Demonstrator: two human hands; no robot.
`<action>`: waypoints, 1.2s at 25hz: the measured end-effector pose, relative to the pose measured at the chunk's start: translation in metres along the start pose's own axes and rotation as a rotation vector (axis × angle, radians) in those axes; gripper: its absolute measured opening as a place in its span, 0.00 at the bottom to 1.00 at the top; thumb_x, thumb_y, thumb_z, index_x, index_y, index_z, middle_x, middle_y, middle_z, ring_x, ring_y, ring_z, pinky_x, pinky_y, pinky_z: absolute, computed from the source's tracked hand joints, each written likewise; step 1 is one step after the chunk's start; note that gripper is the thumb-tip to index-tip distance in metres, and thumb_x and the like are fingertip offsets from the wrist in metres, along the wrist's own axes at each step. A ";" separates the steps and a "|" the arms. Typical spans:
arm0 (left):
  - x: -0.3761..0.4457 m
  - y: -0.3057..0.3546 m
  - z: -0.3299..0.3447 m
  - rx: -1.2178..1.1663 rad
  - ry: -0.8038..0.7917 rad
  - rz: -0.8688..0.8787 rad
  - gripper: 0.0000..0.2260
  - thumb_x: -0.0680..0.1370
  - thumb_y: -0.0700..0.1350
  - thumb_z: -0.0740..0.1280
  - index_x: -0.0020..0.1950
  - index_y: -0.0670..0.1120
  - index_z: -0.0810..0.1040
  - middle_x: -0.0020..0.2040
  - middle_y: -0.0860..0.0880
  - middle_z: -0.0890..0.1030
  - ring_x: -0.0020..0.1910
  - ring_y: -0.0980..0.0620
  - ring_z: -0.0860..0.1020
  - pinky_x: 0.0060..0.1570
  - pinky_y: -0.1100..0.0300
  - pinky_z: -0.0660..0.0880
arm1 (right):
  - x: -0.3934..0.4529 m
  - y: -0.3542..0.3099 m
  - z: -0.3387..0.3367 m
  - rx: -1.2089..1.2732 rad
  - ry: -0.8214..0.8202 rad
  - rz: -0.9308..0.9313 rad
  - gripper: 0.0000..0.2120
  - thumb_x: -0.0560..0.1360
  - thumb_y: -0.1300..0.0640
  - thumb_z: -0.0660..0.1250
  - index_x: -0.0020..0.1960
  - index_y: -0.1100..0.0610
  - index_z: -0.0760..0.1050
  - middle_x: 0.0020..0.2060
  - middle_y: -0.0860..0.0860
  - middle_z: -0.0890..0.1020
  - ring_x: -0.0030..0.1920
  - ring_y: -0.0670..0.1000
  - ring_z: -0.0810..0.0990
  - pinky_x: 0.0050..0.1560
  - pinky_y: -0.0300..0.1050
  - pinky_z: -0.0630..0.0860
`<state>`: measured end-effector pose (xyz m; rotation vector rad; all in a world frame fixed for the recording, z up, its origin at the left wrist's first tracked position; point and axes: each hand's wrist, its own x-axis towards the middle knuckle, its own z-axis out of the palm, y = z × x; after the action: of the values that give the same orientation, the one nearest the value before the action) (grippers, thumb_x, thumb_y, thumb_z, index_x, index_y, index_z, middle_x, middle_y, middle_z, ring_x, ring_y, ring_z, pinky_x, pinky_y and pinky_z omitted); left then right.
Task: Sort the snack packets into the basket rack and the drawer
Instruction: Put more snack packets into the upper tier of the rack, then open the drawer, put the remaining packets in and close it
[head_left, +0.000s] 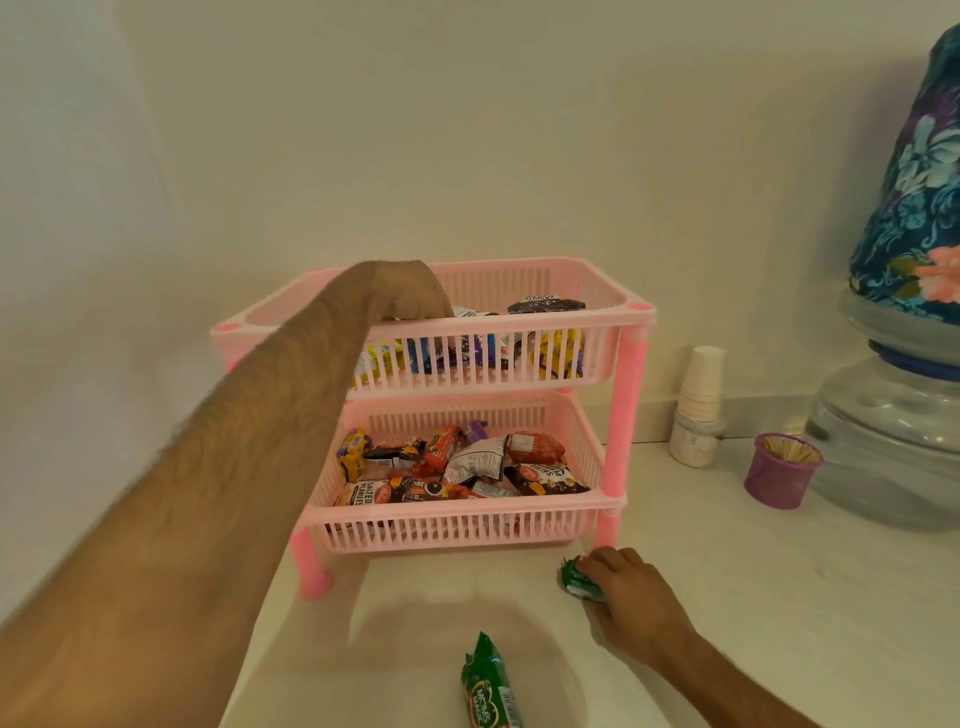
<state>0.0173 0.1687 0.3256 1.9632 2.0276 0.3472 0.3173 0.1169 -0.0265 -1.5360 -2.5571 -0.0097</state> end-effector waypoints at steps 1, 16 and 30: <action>-0.001 0.001 0.001 0.044 -0.008 -0.008 0.09 0.77 0.43 0.71 0.56 0.43 0.84 0.48 0.50 0.85 0.43 0.50 0.85 0.35 0.59 0.81 | 0.001 0.000 0.001 -0.005 0.003 0.010 0.22 0.76 0.50 0.64 0.70 0.47 0.70 0.64 0.46 0.75 0.60 0.52 0.73 0.57 0.45 0.73; -0.081 0.001 0.126 -0.017 0.626 0.689 0.08 0.76 0.50 0.68 0.43 0.47 0.84 0.35 0.54 0.80 0.32 0.57 0.75 0.38 0.61 0.75 | -0.053 -0.008 0.000 0.337 0.051 -0.012 0.22 0.72 0.59 0.67 0.66 0.48 0.75 0.60 0.47 0.81 0.55 0.51 0.78 0.55 0.44 0.72; -0.170 -0.063 0.327 -0.100 -0.445 -0.033 0.26 0.75 0.54 0.68 0.72 0.58 0.68 0.68 0.50 0.68 0.56 0.50 0.76 0.43 0.58 0.83 | -0.130 -0.009 0.004 0.274 0.031 0.098 0.35 0.74 0.28 0.53 0.73 0.47 0.64 0.74 0.51 0.63 0.67 0.52 0.68 0.65 0.49 0.71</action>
<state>0.0852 -0.0136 0.0071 1.7547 1.7188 -0.0010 0.3687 -0.0009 -0.0475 -1.5372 -2.3394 0.3118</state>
